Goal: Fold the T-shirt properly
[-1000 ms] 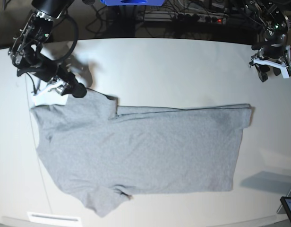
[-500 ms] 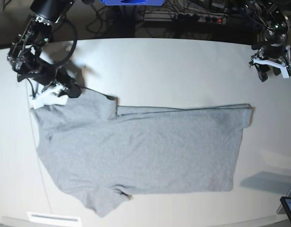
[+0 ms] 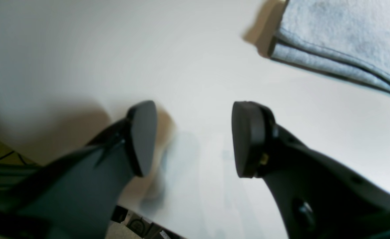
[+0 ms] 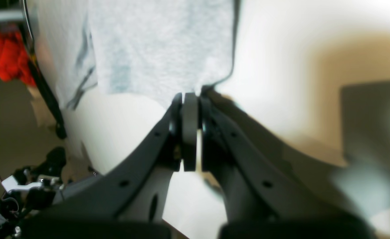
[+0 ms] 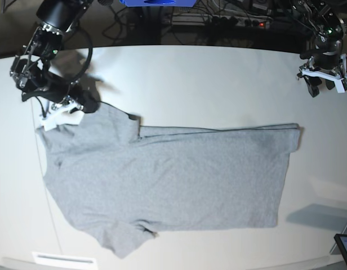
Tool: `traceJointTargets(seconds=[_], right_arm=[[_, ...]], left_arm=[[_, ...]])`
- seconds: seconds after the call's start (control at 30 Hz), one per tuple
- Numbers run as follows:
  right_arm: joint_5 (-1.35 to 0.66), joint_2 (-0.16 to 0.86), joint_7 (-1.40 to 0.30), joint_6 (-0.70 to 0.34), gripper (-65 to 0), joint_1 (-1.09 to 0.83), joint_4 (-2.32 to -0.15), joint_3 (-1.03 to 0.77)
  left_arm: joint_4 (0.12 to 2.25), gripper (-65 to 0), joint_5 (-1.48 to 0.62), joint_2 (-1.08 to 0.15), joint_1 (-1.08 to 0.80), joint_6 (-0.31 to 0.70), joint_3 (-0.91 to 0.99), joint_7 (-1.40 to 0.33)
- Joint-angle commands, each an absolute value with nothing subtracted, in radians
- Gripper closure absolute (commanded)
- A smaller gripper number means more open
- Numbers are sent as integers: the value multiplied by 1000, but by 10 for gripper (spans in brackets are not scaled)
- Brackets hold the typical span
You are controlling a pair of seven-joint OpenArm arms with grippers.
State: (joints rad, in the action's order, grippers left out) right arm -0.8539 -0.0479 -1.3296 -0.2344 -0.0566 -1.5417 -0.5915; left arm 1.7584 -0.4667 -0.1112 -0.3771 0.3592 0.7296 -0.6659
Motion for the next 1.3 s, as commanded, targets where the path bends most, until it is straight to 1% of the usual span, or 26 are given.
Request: traceJointTargets(seconds=[0.0, 0.1, 0.17, 0.27, 0.4, 0.5, 0.67, 0.87, 1.13, 1.27], right_arm=[[-886, -41, -1323, -240, 0, -39, -1561, -593], [-951, -41, -1330, -234, 0, -15, -1561, -590], [-1006, -19, -1331, -228, 0, 1, -1563, -588], [-1084, 12, -1325, -165, 0, 28, -1561, -529], [-1178, 27, -1322, -117, 0, 79, -1555, -481], [-1175, 27, -1317, -85, 0, 127, -1550, -456], [-1176, 27, -1264, -84, 0, 200, -1469, -412], [-1175, 27, -1218, -84, 0, 288, -1342, -398], [-1175, 79, -1107, -87, 0, 329, -1236, -397], [-1175, 87, -1078, -88, 0, 367, -1168, -397]], left_arm=[[1773, -349, -469, -128, -378, 358, 737, -644], [1773, -349, -469, -128, -378, 358, 737, -644], [1773, -349, -469, -128, -378, 358, 737, -644], [1773, -349, -469, -127, -378, 358, 736, -644], [1773, -349, -469, -127, -378, 358, 734, -644], [1773, -349, -469, -127, -378, 358, 731, -644], [1771, -349, -469, -127, -380, 358, 736, -644], [1774, -349, -467, -127, -400, 358, 734, -644], [1773, -349, -467, -127, -424, 358, 739, -644], [1776, -349, -467, -127, -443, 358, 739, -644]])
